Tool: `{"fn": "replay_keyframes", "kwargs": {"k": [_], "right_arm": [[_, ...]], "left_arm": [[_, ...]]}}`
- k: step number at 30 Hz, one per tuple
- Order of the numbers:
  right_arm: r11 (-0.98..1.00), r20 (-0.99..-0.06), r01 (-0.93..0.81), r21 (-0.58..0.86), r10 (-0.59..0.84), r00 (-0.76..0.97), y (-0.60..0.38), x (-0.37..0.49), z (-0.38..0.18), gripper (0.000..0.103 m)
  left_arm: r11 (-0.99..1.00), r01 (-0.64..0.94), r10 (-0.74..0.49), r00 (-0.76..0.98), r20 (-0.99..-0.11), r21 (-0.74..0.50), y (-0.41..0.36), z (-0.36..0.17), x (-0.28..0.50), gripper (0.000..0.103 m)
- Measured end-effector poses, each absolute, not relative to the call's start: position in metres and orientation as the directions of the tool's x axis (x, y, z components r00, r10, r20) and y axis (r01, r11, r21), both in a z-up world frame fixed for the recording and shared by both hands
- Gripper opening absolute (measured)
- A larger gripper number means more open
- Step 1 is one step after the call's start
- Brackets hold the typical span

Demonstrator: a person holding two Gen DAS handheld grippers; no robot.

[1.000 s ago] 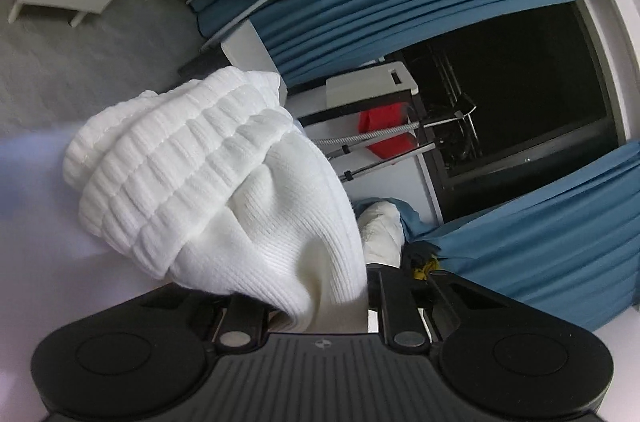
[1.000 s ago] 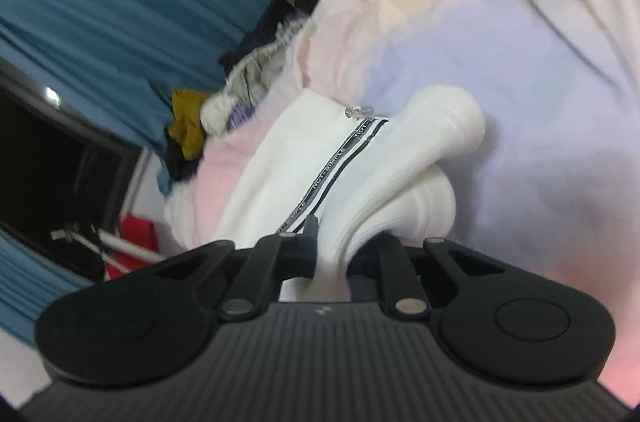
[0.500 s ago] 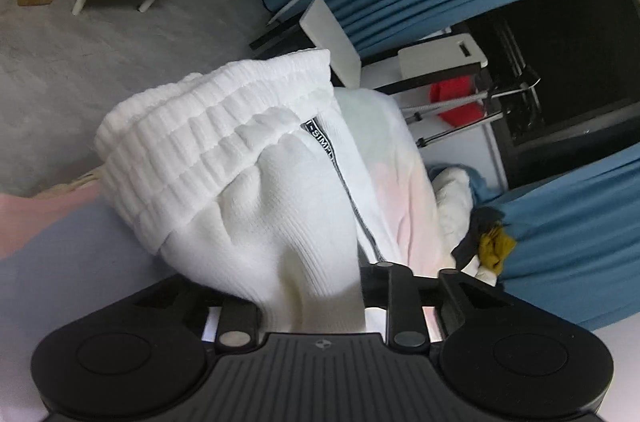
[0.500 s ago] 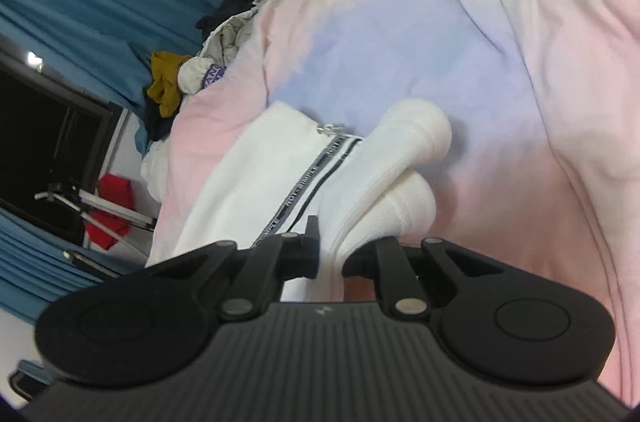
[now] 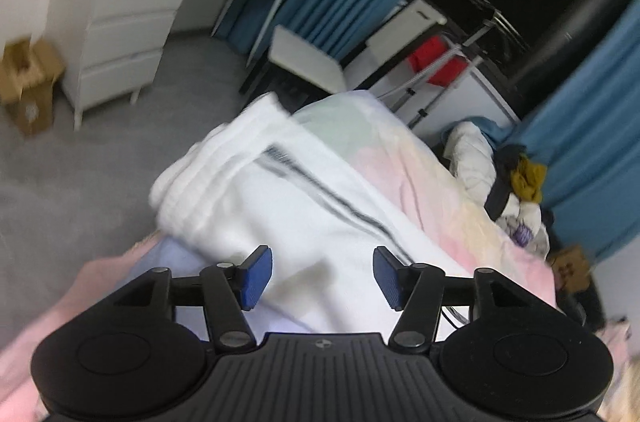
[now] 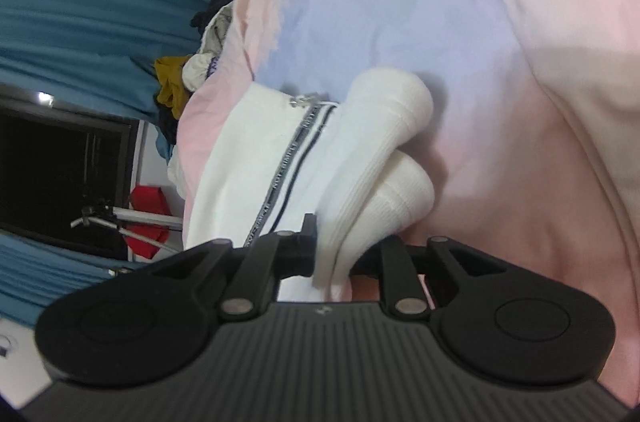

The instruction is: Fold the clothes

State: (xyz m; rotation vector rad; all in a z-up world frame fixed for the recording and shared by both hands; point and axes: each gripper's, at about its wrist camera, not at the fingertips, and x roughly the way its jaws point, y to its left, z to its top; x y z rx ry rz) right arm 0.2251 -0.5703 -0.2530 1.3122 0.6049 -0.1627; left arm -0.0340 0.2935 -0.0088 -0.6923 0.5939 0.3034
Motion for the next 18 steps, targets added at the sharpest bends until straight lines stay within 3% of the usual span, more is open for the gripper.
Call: {"fn": "replay_keyframes", "kwargs": {"k": [6, 13, 18], "right_arm": [[0.228, -0.459, 0.408, 0.884, 0.259, 0.850, -0.566, 0.235, -0.261, 0.048], [0.254, -0.416, 0.354, 0.900, 0.254, 0.873, -0.560, 0.255, -0.270, 0.047], [0.260, -0.288, 0.223, 0.939, 0.243, 0.927, -0.563, 0.266, -0.262, 0.049]], "left_arm": [[0.835, -0.377, 0.111, 0.829, -0.547, -0.401, 0.223, 0.015, -0.008, 0.064], [0.908, -0.251, 0.018, 0.823, -0.568, -0.336, 0.136, -0.011, 0.059, 0.064], [0.937, -0.190, -0.026, 0.800, -0.600, -0.294, 0.098, -0.049, 0.098, 0.064]]}}
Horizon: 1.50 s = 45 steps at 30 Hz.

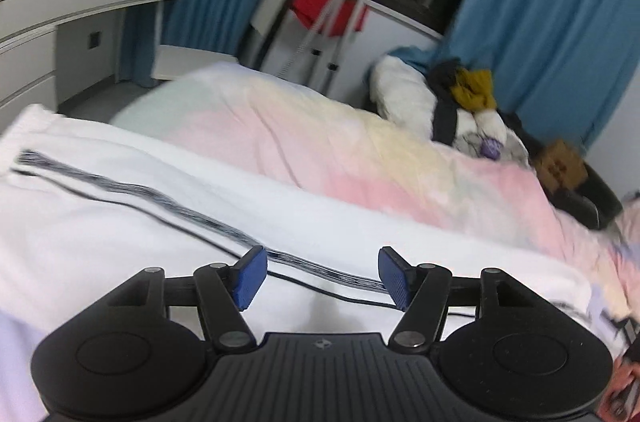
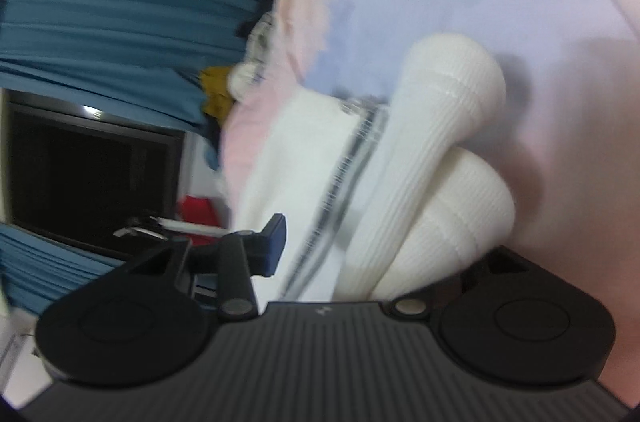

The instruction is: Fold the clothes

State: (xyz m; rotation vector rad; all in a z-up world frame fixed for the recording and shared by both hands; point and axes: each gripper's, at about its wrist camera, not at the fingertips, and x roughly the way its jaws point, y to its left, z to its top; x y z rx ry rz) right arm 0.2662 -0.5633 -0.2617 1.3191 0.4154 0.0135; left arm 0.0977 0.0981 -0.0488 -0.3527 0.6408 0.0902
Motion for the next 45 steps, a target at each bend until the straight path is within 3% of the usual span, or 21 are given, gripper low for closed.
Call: {"fn": "replay_keyframes", "kwargs": {"k": [2, 5, 9, 12, 20, 32, 39, 45], "right_arm": [[0.296, -0.266, 0.191, 0.936, 0.236, 0.934, -0.562, 0.270, -0.257, 0.048], [0.333, -0.356, 0.274, 0.902, 0.214, 0.910, -0.562, 0.275, -0.264, 0.048], [0.330, -0.400, 0.330, 0.885, 0.174, 0.900, -0.565, 0.275, -0.267, 0.023], [0.397, -0.392, 0.315, 0.862, 0.128, 0.911, -0.560, 0.274, -0.249, 0.013], [0.469, -0.477, 0.388, 0.794, 0.083, 0.875, -0.555, 0.274, -0.253, 0.012], [0.604, -0.475, 0.364, 0.709, 0.027, 0.880, -0.539, 0.264, -0.224, 0.012], [0.782, -0.386, 0.314, 0.539, -0.102, 0.917, -0.496, 0.251, -0.152, 0.012], [0.965, -0.181, 0.114, 0.235, -0.072, 0.981, -0.381, 0.221, -0.060, 0.012]], "left_arm": [[0.952, -0.168, -0.026, 0.789, -0.614, -0.256, 0.084, -0.062, 0.108, 0.064], [0.968, -0.141, -0.026, 0.771, -0.637, -0.209, 0.070, -0.086, 0.123, 0.064], [0.984, -0.113, -0.003, 0.756, -0.654, -0.136, 0.057, -0.103, 0.131, 0.064], [0.987, -0.104, -0.004, 0.752, -0.659, -0.125, 0.055, -0.111, 0.134, 0.065], [0.995, -0.079, 0.021, 0.725, -0.688, -0.054, 0.048, -0.131, 0.142, 0.066], [0.996, -0.071, 0.016, 0.738, -0.674, -0.055, 0.054, -0.134, 0.139, 0.067], [0.995, -0.072, 0.003, 0.731, -0.683, -0.072, 0.060, -0.133, 0.141, 0.067], [0.986, -0.105, -0.012, 0.740, -0.673, -0.132, 0.072, -0.118, 0.139, 0.066]]}}
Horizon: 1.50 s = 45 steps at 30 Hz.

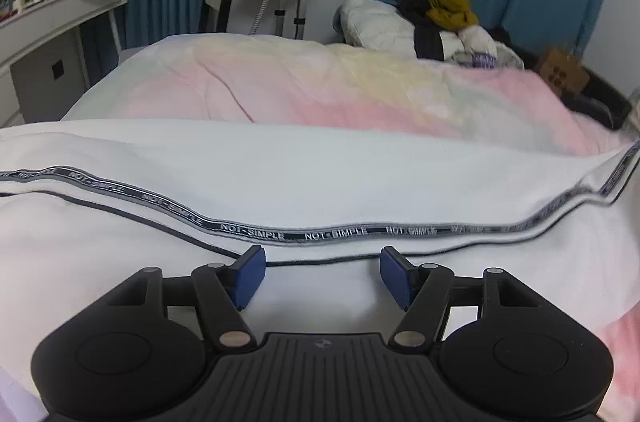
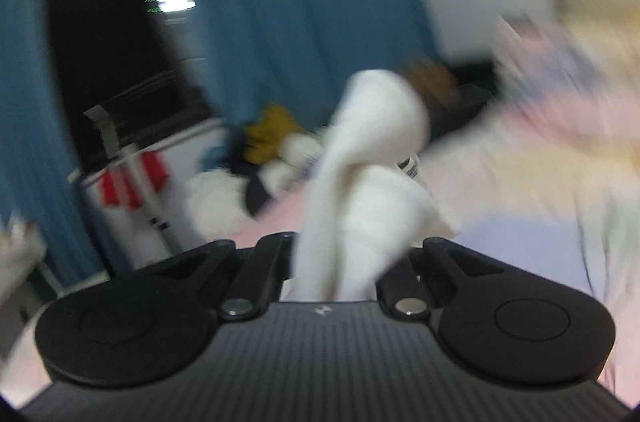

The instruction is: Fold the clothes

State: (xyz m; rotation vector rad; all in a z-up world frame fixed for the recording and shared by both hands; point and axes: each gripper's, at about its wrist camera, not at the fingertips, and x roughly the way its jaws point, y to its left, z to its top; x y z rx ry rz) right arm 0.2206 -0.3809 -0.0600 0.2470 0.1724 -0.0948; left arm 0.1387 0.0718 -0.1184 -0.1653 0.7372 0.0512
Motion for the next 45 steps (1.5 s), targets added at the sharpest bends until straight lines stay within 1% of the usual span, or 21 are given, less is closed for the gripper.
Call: {"fn": "replay_keyframes", "kwargs": {"k": [3, 5, 8, 12, 13, 15, 18, 21, 23, 26, 28, 31, 32, 33, 34, 36, 38, 39, 41, 42, 45], "right_arm": [[1.000, -0.123, -0.012, 0.017, 0.014, 0.992, -0.297, 0.204, -0.049, 0.012], [0.986, -0.127, -0.103, -0.132, 0.087, 0.988, -0.242, 0.195, -0.061, 0.012], [0.927, -0.212, -0.241, -0.289, 0.184, 0.960, -0.177, 0.180, -0.112, 0.012], [0.827, -0.404, -0.389, -0.406, 0.219, 0.888, -0.129, 0.166, -0.202, 0.012], [0.811, -0.423, -0.394, -0.431, 0.204, 0.883, -0.123, 0.162, -0.215, 0.012], [0.795, -0.416, -0.383, -0.470, 0.184, 0.891, -0.117, 0.158, -0.224, 0.013], [0.805, -0.380, -0.385, -0.451, 0.217, 0.899, -0.123, 0.153, -0.212, 0.013], [0.802, -0.346, -0.413, -0.431, 0.276, 0.897, -0.124, 0.145, -0.204, 0.013], [0.783, -0.380, -0.467, -0.412, 0.318, 0.869, -0.110, 0.151, -0.205, 0.013], [0.764, -0.414, -0.492, -0.418, 0.322, 0.851, -0.101, 0.152, -0.214, 0.013], [0.769, -0.413, -0.492, -0.409, 0.324, 0.851, -0.101, 0.150, -0.210, 0.014], [0.790, -0.425, -0.491, -0.368, 0.327, 0.844, -0.107, 0.147, -0.198, 0.016], [0.794, -0.439, -0.496, -0.351, 0.329, 0.836, -0.109, 0.145, -0.195, 0.020], [0.796, -0.456, -0.505, -0.333, 0.333, 0.825, -0.112, 0.142, -0.193, 0.026], [0.798, -0.473, -0.514, -0.314, 0.338, 0.814, -0.115, 0.139, -0.192, 0.028], [0.800, -0.502, -0.536, -0.271, 0.358, 0.787, -0.121, 0.130, -0.186, 0.046], [0.804, -0.516, -0.558, -0.203, 0.396, 0.759, -0.128, 0.118, -0.178, 0.055], [0.805, -0.518, -0.569, -0.168, 0.419, 0.746, -0.132, 0.111, -0.173, 0.058], [0.807, -0.507, -0.580, -0.114, 0.454, 0.732, -0.139, 0.103, -0.164, 0.058], [0.813, -0.498, -0.572, -0.106, 0.455, 0.738, -0.141, 0.099, -0.161, 0.058], [0.848, -0.479, -0.512, -0.134, 0.397, 0.783, -0.147, 0.094, -0.157, 0.058]], "left_arm": [[0.980, -0.128, -0.002, 0.766, -0.643, -0.155, 0.082, -0.102, 0.132, 0.066], [0.975, -0.149, 0.014, 0.781, -0.625, -0.165, 0.090, -0.091, 0.126, 0.066], [0.968, -0.175, 0.033, 0.801, -0.597, -0.180, 0.102, -0.079, 0.118, 0.066], [0.962, -0.182, 0.029, 0.810, -0.585, -0.204, 0.111, -0.072, 0.113, 0.066], [0.961, -0.182, 0.026, 0.811, -0.584, -0.209, 0.112, -0.071, 0.113, 0.066], [0.960, -0.176, 0.016, 0.809, -0.587, -0.217, 0.112, -0.070, 0.115, 0.066], [0.964, -0.160, 0.008, 0.815, -0.579, -0.212, 0.107, -0.067, 0.118, 0.066], [0.958, -0.160, -0.004, 0.823, -0.568, -0.239, 0.109, -0.065, 0.118, 0.066], [0.948, -0.162, -0.020, 0.829, -0.559, -0.275, 0.115, -0.065, 0.118, 0.066], [0.929, -0.159, -0.051, 0.839, -0.542, -0.334, 0.125, -0.065, 0.119, 0.066], [0.917, -0.152, -0.073, 0.844, -0.531, -0.368, 0.131, -0.066, 0.120, 0.066], [0.914, -0.135, -0.091, 0.850, -0.518, -0.383, 0.139, -0.065, 0.123, 0.067], [0.908, -0.127, -0.105, 0.853, -0.510, -0.399, 0.142, -0.065, 0.123, 0.068], [0.900, -0.118, -0.124, 0.854, -0.504, -0.420, 0.144, -0.066, 0.124, 0.068], [0.890, -0.109, -0.144, 0.855, -0.499, -0.442, 0.145, -0.067, 0.124, 0.068], [0.874, -0.090, -0.180, 0.852, -0.492, -0.477, 0.146, -0.070, 0.124, 0.068], [0.872, -0.065, -0.211, 0.845, -0.492, -0.485, 0.140, -0.073, 0.125, 0.068], [0.871, -0.048, -0.229, 0.840, -0.491, -0.489, 0.135, -0.074, 0.125, 0.068], [0.872, -0.012, -0.266, 0.827, -0.495, -0.490, 0.125, -0.078, 0.127, 0.068], [0.872, 0.006, -0.285, 0.820, -0.497, -0.490, 0.120, -0.080, 0.128, 0.068], [0.862, 0.067, -0.355, 0.787, -0.505, -0.502, 0.102, -0.089, 0.130, 0.066]]}}
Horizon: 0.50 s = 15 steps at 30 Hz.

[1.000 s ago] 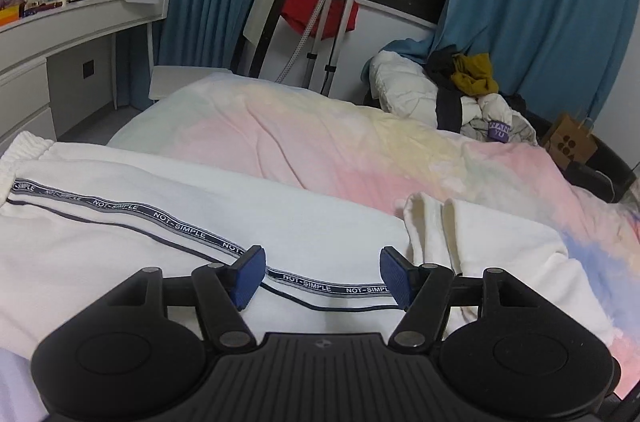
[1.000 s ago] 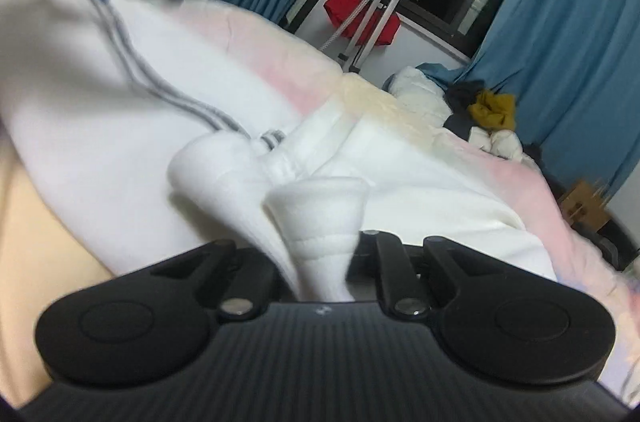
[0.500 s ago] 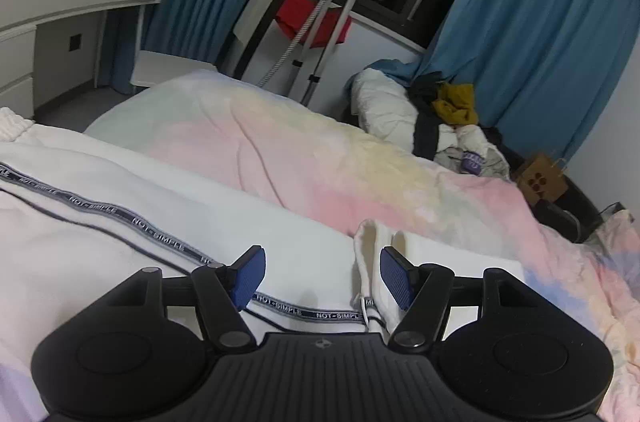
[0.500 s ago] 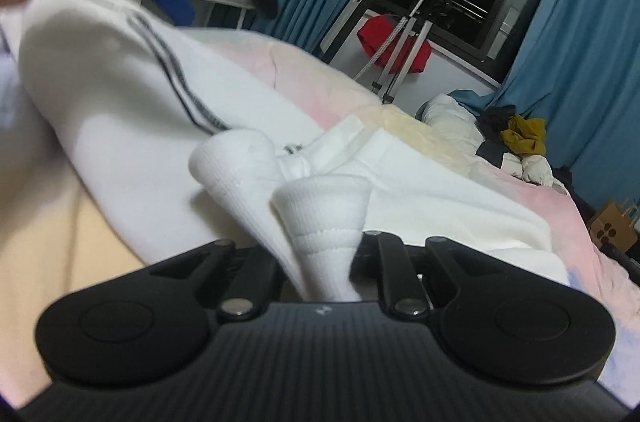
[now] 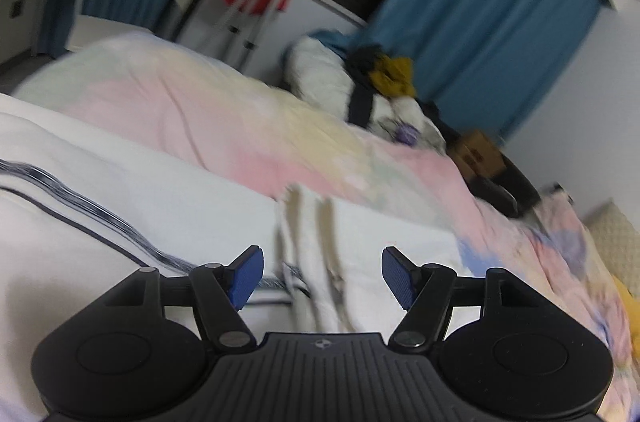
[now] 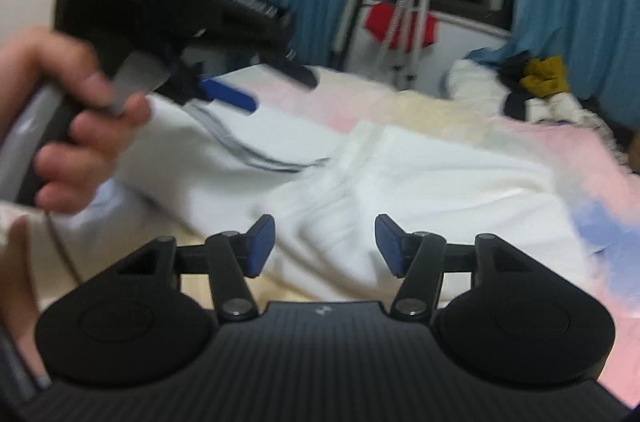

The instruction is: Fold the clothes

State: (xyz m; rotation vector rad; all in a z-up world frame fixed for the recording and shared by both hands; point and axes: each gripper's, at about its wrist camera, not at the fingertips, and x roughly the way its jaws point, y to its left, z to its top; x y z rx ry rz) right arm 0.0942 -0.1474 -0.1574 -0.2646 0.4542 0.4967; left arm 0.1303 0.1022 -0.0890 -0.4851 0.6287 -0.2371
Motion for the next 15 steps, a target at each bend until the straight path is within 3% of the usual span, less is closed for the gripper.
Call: {"fn": "replay_keyframes", "kwargs": {"k": [3, 7, 11, 15], "right_arm": [[0.888, -0.513, -0.448, -0.105, 0.338, 0.789, -0.162, 0.106, -0.152, 0.058], [0.963, -0.539, -0.218, 0.159, 0.270, 0.798, -0.228, 0.125, -0.137, 0.058], [0.835, -0.583, 0.008, 0.550, 0.377, 0.720, -0.300, 0.155, -0.152, 0.059], [0.691, -0.561, 0.095, 0.716, 0.489, 0.668, -0.322, 0.170, -0.183, 0.056]], "left_arm": [[0.843, 0.126, -0.430, 0.740, -0.517, -0.522, 0.084, -0.099, 0.132, 0.062], [0.825, 0.190, -0.504, 0.675, -0.539, -0.533, 0.061, -0.108, 0.131, 0.052], [0.837, 0.199, -0.510, 0.618, -0.598, -0.509, 0.042, -0.121, 0.133, 0.052], [0.857, 0.182, -0.489, 0.584, -0.648, -0.483, 0.029, -0.136, 0.139, 0.052]]}}
